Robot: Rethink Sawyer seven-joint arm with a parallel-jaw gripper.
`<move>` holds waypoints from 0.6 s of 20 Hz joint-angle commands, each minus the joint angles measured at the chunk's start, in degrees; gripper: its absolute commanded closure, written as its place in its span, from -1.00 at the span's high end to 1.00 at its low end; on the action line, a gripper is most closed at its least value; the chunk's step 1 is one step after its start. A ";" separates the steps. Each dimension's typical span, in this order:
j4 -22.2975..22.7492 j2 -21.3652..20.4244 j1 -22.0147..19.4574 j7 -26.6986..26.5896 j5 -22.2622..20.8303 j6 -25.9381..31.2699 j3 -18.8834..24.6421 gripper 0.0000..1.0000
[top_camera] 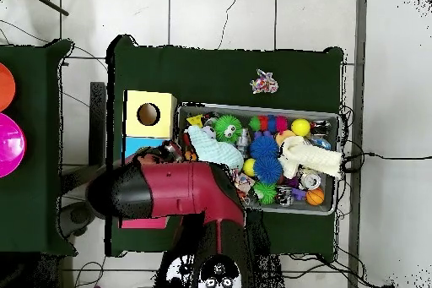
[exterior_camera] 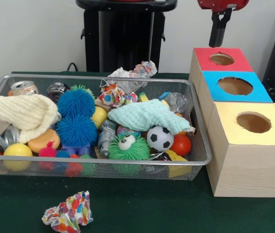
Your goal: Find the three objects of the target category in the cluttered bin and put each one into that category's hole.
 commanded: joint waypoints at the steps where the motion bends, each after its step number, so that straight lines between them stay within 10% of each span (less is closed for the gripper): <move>1: 0.02 1.08 -4.12 10.44 2.53 3.15 1.39 -1.00; 12: 2.19 -0.53 -10.18 5.42 2.52 2.33 4.76 -1.00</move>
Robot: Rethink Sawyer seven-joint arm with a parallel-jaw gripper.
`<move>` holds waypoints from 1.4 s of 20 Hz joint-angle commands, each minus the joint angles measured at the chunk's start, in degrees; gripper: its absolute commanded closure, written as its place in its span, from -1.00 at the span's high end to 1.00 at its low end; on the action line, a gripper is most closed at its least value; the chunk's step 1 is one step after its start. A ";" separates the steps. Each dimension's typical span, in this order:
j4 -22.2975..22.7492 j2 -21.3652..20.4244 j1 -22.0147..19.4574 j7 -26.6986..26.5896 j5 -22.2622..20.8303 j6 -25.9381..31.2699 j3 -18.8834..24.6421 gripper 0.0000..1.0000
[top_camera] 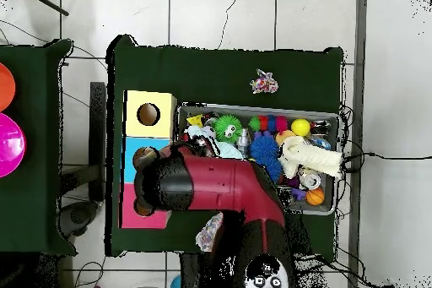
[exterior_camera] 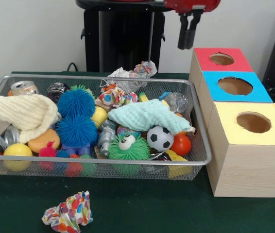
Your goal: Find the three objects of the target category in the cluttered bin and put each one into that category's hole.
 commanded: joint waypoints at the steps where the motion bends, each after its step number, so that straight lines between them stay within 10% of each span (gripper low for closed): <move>1: 2.06 -0.35 -4.09 5.59 2.23 2.47 4.67 -1.00; 2: 2.05 -0.36 -4.58 5.82 2.07 2.59 4.97 1.00; 18: -1.24 2.02 -7.36 5.06 -2.57 1.20 2.82 1.00; 28: -2.46 5.16 -6.15 17.87 2.03 -0.48 -3.96 1.00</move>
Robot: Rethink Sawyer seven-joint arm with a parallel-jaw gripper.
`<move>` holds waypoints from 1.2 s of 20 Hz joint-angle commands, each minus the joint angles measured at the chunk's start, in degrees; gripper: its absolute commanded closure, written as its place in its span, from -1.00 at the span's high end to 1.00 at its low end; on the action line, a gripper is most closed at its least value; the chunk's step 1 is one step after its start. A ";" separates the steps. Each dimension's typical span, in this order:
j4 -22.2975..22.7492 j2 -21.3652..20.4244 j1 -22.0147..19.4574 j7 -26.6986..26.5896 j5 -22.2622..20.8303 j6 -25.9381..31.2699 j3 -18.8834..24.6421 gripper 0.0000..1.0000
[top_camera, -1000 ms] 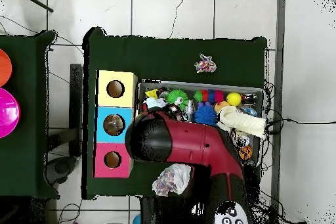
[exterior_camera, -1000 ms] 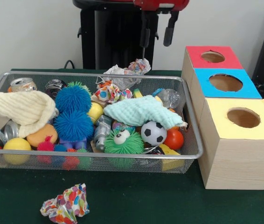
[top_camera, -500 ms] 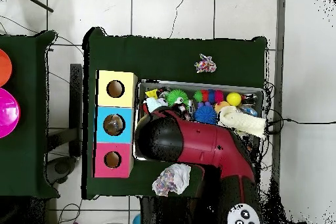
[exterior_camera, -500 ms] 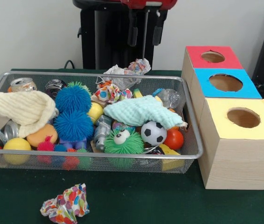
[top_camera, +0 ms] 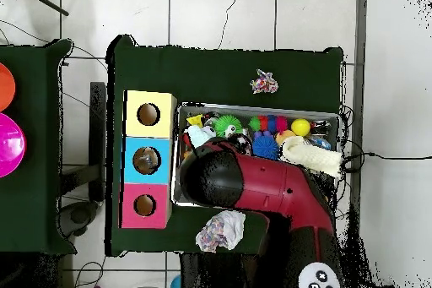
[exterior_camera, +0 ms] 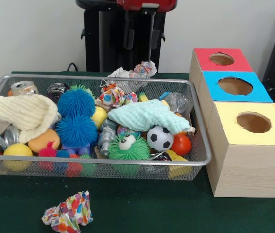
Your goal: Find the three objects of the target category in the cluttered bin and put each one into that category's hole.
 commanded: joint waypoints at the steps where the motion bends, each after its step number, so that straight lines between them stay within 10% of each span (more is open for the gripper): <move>1: -2.21 5.28 0.18 18.36 2.31 -0.01 -2.71 1.00; 14: 0.20 6.72 0.65 28.56 14.64 -5.48 -5.79 1.00; 24: -7.89 11.13 5.85 26.27 6.34 -1.81 -12.48 1.00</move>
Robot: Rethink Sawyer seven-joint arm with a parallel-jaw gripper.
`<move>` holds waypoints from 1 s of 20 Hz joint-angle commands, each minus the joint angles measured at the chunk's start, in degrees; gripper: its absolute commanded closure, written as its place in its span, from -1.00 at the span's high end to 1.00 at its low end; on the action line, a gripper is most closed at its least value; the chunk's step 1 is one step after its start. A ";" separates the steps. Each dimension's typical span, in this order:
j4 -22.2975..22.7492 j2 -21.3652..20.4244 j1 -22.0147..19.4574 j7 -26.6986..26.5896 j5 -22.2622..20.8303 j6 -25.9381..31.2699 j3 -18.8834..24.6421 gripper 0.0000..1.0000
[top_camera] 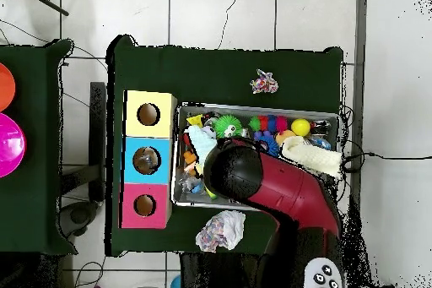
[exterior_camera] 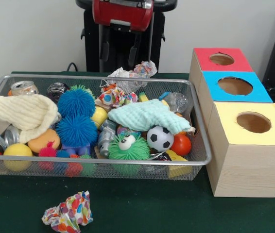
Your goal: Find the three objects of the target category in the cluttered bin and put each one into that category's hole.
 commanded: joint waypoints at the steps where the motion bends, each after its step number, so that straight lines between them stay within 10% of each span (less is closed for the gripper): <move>1: -5.77 3.80 1.39 8.03 -4.57 2.29 -0.99 1.00; 5: -5.47 2.74 -0.91 -0.45 -7.64 1.29 4.71 1.00; 20: -6.23 2.35 -0.66 -1.13 -8.49 4.01 11.69 1.00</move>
